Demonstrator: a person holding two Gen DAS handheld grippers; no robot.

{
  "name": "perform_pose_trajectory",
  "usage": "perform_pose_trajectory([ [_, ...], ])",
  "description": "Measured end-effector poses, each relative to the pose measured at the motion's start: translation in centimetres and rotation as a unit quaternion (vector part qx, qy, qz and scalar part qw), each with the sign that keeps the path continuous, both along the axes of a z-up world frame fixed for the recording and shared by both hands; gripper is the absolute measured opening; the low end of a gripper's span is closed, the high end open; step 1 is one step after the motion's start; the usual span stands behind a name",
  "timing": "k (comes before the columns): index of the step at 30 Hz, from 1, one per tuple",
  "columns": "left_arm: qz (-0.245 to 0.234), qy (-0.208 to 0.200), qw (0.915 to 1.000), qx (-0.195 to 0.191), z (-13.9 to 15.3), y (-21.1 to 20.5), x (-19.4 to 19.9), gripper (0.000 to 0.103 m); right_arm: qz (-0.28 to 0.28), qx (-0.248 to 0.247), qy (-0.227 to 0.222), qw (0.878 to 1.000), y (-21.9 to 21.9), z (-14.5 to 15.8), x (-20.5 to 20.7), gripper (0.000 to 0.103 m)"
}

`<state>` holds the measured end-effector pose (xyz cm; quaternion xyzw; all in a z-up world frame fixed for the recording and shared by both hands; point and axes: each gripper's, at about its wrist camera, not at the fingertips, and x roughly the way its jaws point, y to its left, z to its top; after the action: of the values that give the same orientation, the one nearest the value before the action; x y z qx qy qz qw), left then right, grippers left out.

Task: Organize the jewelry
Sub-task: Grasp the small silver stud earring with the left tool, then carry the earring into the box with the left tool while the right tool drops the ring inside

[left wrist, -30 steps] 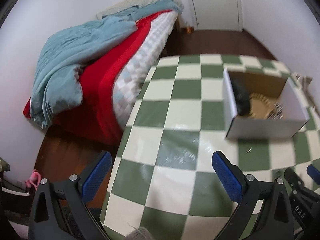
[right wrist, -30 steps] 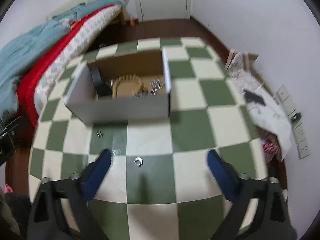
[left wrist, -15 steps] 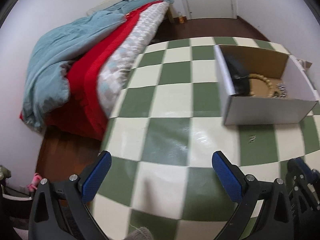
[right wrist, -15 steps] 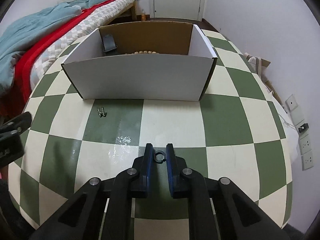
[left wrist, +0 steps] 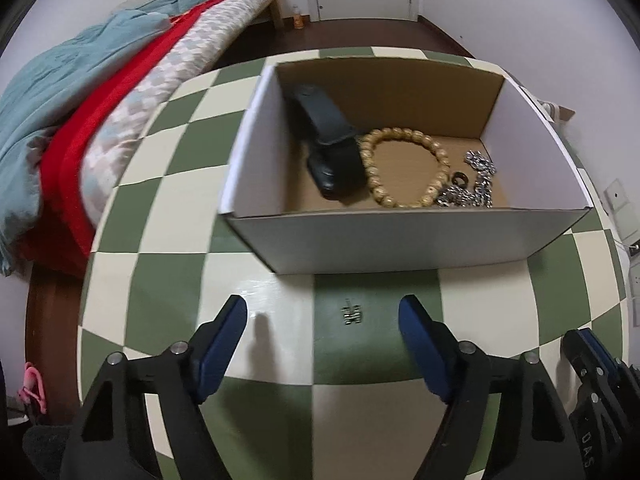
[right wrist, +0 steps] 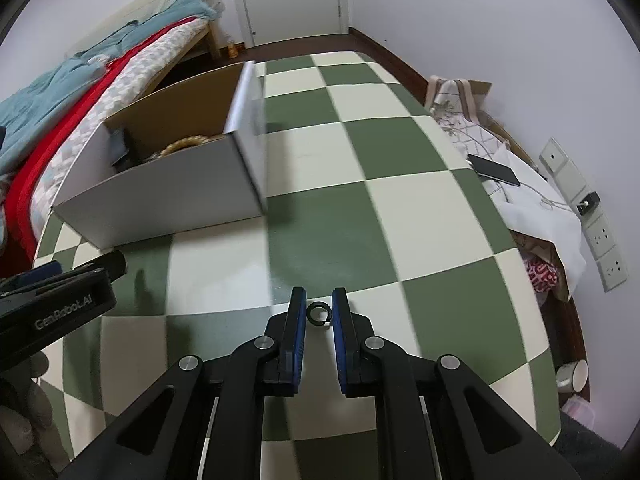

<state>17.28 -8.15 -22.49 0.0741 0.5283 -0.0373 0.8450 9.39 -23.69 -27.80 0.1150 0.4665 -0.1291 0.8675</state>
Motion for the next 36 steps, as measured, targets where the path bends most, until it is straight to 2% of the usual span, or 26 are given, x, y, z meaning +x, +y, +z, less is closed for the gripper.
perform_pose_trajectory([
  [2,-0.004,0.002,1.0000,0.000,-0.2,-0.2,0.2,0.067,-0.007,0.009,0.004,1.000,-0.6,-0.3,0.1,0.014],
  [4,-0.009,0.009,0.9999,-0.005,-0.6,-0.3,0.3,0.049,-0.010,0.010,0.002,1.000,-1.0,-0.3,0.2,0.014],
  [6,-0.010,0.007,0.9998,-0.014,-0.5,-0.2,0.3,0.039,-0.012,0.015,0.001,1.000,-1.2,-0.3,0.3,0.014],
  [9,-0.015,0.008,0.9997,-0.020,-0.3,-0.4,0.4,0.009,-0.013,0.015,0.000,1.000,-1.1,-0.3,0.4,0.014],
  [20,-0.015,-0.002,0.9995,-0.028,0.6,0.3,-1.4,0.006,-0.016,0.021,-0.022,0.999,-1.0,1.6,0.1,0.014],
  [26,-0.025,-0.015,0.9992,-0.029,2.1,0.6,-3.2,0.006,-0.011,0.027,-0.043,0.999,-0.3,3.5,-0.2,0.014],
  [32,-0.041,-0.021,0.9979,-0.046,3.9,1.5,-5.4,0.006,-0.002,0.034,-0.061,0.998,0.4,5.3,-1.0,0.014],
  [36,-0.044,-0.014,0.9974,-0.055,4.9,3.6,-7.2,0.006,0.004,0.039,-0.071,0.997,0.5,6.5,-1.5,0.014],
])
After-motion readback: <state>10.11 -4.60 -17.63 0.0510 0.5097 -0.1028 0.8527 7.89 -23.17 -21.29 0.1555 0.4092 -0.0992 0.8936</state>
